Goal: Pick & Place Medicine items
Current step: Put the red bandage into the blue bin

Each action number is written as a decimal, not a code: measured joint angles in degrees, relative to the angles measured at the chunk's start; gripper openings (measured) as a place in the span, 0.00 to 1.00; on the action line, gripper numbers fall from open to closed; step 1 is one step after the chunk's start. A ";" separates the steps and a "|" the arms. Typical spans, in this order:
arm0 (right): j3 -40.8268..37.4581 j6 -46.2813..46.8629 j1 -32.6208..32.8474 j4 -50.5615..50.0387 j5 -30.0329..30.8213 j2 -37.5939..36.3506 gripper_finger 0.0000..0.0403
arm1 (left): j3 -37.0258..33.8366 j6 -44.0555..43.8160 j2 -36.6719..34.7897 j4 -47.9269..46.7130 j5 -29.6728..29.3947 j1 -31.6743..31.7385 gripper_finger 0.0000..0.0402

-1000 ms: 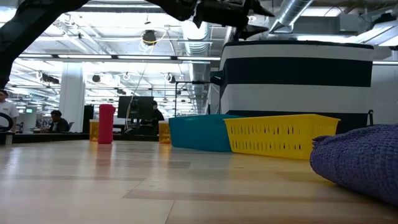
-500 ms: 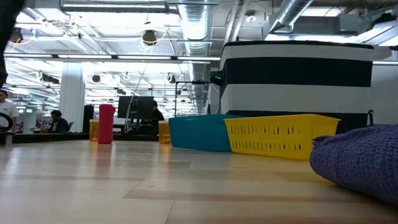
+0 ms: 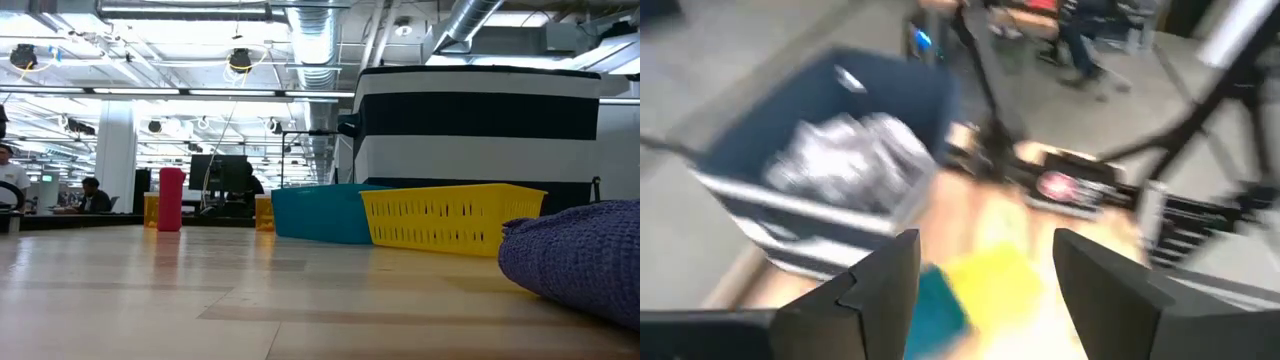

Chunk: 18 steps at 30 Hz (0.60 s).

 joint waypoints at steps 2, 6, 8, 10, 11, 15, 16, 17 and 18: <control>0.03 0.03 -0.06 0.02 0.00 0.00 0.40 | 0.02 -4.52 -0.71 -3.45 0.01 -3.33 0.56; 0.03 0.20 -0.06 0.74 -0.01 0.04 0.40 | -0.04 -11.79 -0.38 -10.88 -1.77 -8.77 0.57; 0.03 0.17 -0.06 1.78 -0.03 0.15 0.40 | 0.02 -15.91 -0.06 -15.29 -2.47 -11.59 0.56; 0.03 0.14 -0.06 2.91 -0.02 0.31 0.40 | 0.00 -19.26 0.27 -21.80 -3.84 -14.45 0.55; 0.03 -0.01 -0.06 3.31 -0.02 0.33 0.40 | 0.00 -20.84 0.87 -25.18 -5.53 -16.00 0.55; 0.05 -0.13 -0.06 3.63 -0.03 0.37 0.40 | -2.28 -26.17 0.87 -28.12 -12.66 -21.31 0.55; 0.03 -0.24 -0.06 3.71 -0.03 0.37 0.40 | -3.52 -26.83 0.19 -27.68 -13.51 -22.34 0.55; 0.03 -0.26 -0.06 3.93 -0.03 0.37 0.40 | -4.58 -28.20 -0.11 -28.06 -14.06 -23.49 0.55; 0.03 -0.26 -0.06 4.06 -0.03 0.36 0.40 | -5.66 -30.15 -0.28 -29.25 -14.30 -24.07 0.55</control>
